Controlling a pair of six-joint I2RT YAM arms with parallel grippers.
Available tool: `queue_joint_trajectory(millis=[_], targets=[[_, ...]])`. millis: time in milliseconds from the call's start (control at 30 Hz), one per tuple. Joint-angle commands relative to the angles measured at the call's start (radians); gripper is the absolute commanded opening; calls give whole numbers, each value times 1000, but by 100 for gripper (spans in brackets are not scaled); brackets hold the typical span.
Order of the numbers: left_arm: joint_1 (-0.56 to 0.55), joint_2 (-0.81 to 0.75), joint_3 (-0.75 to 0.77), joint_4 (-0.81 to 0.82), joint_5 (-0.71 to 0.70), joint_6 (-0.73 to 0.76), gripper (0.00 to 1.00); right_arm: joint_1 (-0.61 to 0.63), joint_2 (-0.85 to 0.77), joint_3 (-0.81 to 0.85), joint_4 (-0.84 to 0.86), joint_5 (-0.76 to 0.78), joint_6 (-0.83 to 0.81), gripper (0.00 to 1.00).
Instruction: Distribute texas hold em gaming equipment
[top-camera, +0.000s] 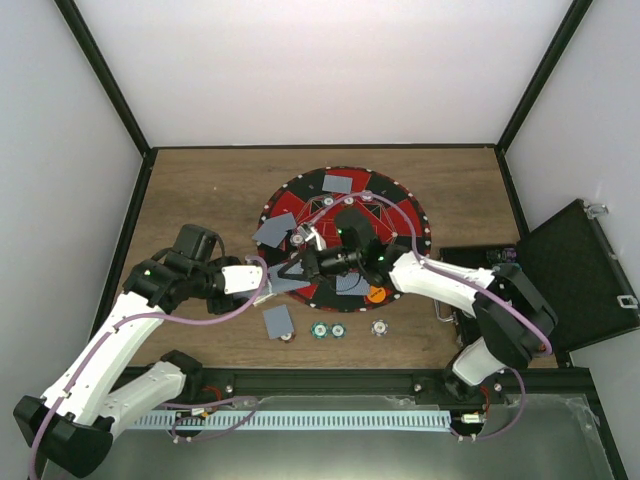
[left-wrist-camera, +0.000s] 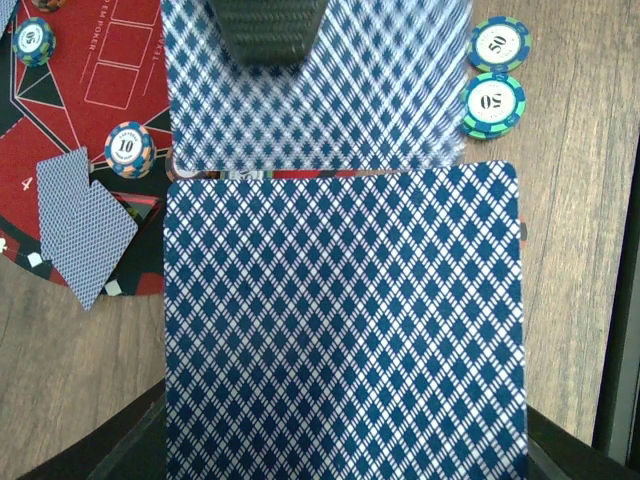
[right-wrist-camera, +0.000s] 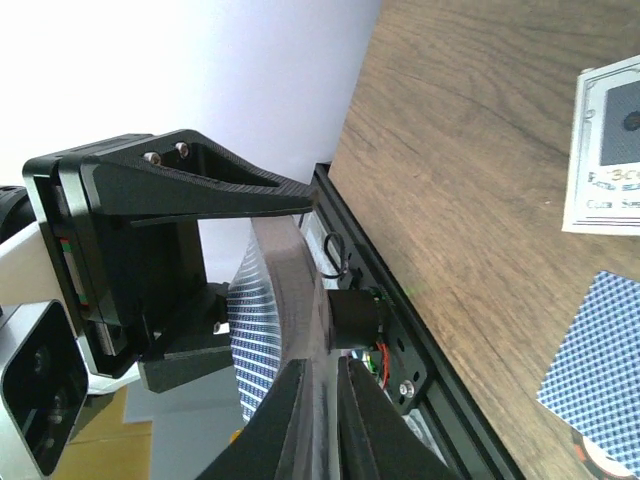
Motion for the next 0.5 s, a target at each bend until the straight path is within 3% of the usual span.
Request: queue_joint_trajectory(millis=[0, 300, 467], targets=[[2, -9, 23, 30, 27, 5, 5, -30, -49, -9, -102, 22, -56, 7], [2, -10, 23, 28, 22, 5, 5, -171, -62, 45, -210, -22, -146, 2], [2, -10, 25, 28, 20, 6, 5, -336, 53, 195, -317, -38, -260, 1]])
